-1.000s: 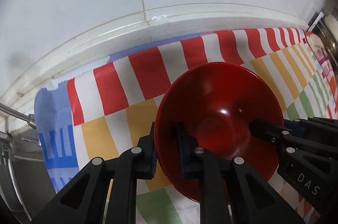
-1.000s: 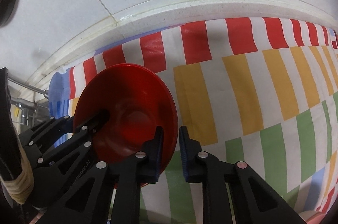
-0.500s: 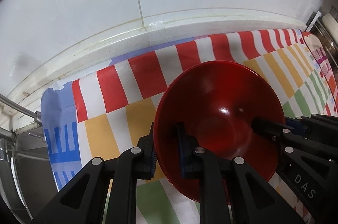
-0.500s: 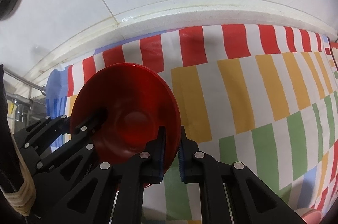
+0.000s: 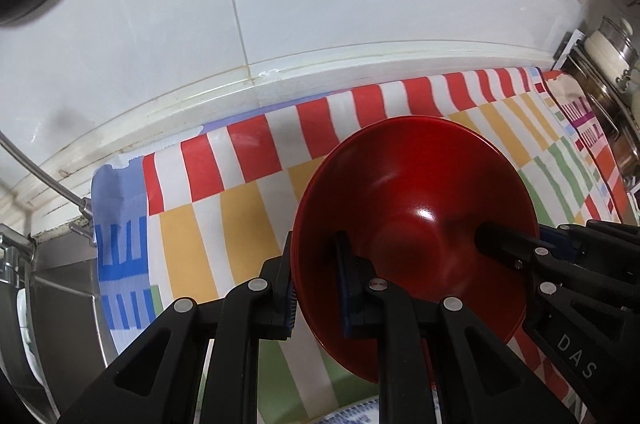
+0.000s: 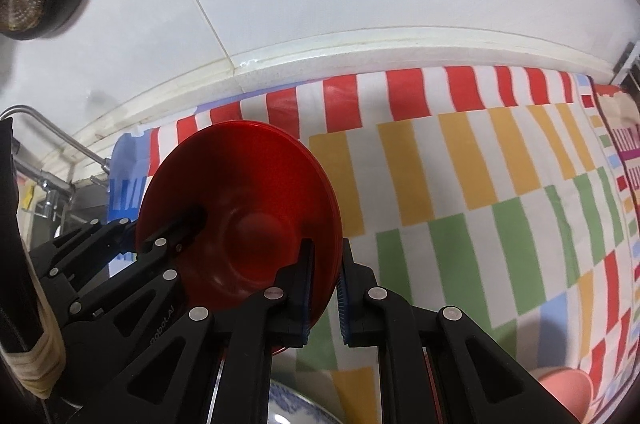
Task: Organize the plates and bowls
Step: 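Lift the red bowl with both grippers and carry it over the pink bowl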
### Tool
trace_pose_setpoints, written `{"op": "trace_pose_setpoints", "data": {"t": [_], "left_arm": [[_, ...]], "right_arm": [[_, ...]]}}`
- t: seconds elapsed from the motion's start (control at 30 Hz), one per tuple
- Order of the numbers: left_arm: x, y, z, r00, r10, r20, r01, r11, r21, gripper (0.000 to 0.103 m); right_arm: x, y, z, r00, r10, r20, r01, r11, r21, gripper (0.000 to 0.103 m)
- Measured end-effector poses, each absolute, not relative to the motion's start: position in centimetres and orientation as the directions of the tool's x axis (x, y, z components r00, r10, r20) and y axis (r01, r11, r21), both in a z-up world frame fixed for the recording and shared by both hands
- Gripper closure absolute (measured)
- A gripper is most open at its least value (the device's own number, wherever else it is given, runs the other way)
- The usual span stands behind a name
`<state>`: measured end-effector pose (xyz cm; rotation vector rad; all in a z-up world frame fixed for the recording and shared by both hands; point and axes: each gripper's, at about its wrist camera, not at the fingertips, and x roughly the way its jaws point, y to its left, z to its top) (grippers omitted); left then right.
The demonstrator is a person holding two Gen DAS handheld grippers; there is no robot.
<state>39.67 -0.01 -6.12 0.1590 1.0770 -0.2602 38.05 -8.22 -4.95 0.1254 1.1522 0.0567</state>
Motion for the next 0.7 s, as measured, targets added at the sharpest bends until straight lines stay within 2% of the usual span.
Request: {"op": "trace_pose_setpoints", "data": {"t": [0.7], "left_arm": [[31.0, -5.3, -2.3, 0.471, -0.197, -0.860, 0.348, 0.937, -0.024, 0.087]], "right_arm": [[29.2, -13.0, -1.6, 0.469, 0.085, -0.879, 0.061, 0.990, 0.129, 0.091]]}}
